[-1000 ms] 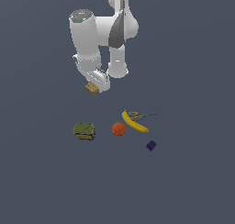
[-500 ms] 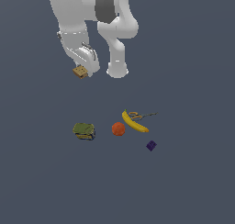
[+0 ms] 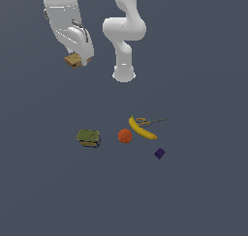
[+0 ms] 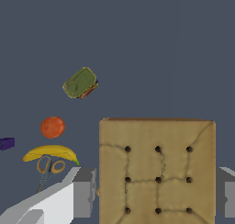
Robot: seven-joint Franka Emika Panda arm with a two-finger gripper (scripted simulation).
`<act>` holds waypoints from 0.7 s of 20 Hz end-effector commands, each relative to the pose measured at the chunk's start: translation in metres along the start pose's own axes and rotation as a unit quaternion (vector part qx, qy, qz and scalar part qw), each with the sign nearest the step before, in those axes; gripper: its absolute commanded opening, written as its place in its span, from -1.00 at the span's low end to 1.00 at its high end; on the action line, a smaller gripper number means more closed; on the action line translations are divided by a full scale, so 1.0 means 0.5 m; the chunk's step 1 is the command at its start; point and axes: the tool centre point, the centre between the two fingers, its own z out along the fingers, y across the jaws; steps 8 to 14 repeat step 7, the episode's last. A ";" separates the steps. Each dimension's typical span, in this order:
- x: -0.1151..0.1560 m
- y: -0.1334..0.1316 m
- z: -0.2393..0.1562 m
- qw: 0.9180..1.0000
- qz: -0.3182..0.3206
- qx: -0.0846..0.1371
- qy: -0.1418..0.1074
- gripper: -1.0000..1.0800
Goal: Pick up a designated object from a clutter of objects.
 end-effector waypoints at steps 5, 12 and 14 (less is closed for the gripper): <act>0.011 0.011 -0.036 1.000 -0.001 0.000 0.000 -1.00; 0.012 0.011 -0.038 1.000 -0.001 0.000 0.000 -1.00; 0.012 0.011 -0.038 1.000 -0.001 0.000 0.000 -1.00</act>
